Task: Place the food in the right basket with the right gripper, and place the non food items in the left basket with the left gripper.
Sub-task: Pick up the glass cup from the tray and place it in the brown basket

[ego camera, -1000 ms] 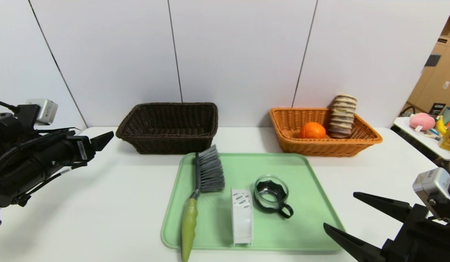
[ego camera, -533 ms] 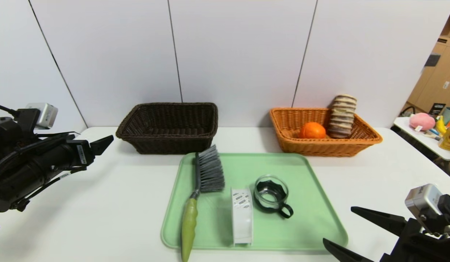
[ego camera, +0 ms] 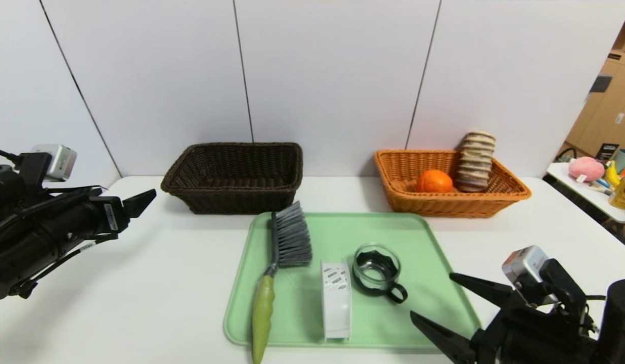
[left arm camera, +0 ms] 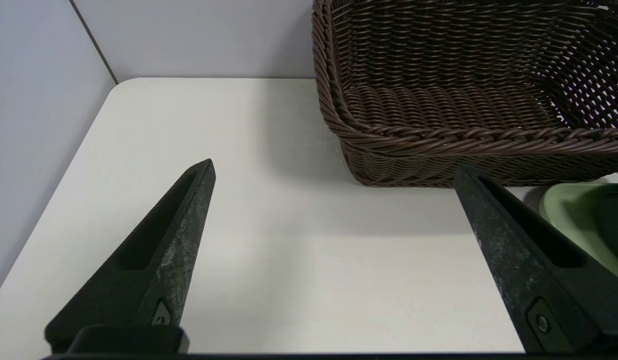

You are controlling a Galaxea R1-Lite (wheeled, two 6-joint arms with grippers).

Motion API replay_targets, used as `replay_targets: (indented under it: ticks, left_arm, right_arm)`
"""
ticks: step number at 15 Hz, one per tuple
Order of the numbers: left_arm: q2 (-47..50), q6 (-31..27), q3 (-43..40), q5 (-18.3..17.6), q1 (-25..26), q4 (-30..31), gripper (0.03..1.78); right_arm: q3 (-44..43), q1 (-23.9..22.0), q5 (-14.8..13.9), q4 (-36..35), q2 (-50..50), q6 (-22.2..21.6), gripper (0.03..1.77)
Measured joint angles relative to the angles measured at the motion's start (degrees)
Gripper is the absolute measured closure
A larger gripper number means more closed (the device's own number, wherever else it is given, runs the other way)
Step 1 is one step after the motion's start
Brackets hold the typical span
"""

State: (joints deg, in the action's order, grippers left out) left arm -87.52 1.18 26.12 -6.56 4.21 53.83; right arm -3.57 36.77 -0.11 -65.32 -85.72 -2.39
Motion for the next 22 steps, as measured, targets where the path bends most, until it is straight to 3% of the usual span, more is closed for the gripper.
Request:
replay_targets:
  ticks: [4, 6, 22]
  left_arm:
    - [-0.33, 0.20, 0.05, 0.06, 0.00, -0.01, 0.12]
    - [-0.51, 0.27, 0.16, 0.09, 0.00, -0.01, 0.12]
    - [-1.26, 0.41, 0.09, 0.09, 0.00, -0.01, 0.12]
  right_arm:
    - [3.05, 0.17, -0.85, -16.43, -10.83, 1.99, 0.10]
    - [3.41, 0.20, -0.96, -21.24, -15.37, 2.94, 0.10]
    - [-6.90, -0.22, -1.16, -21.86, -27.64, 2.39, 0.10]
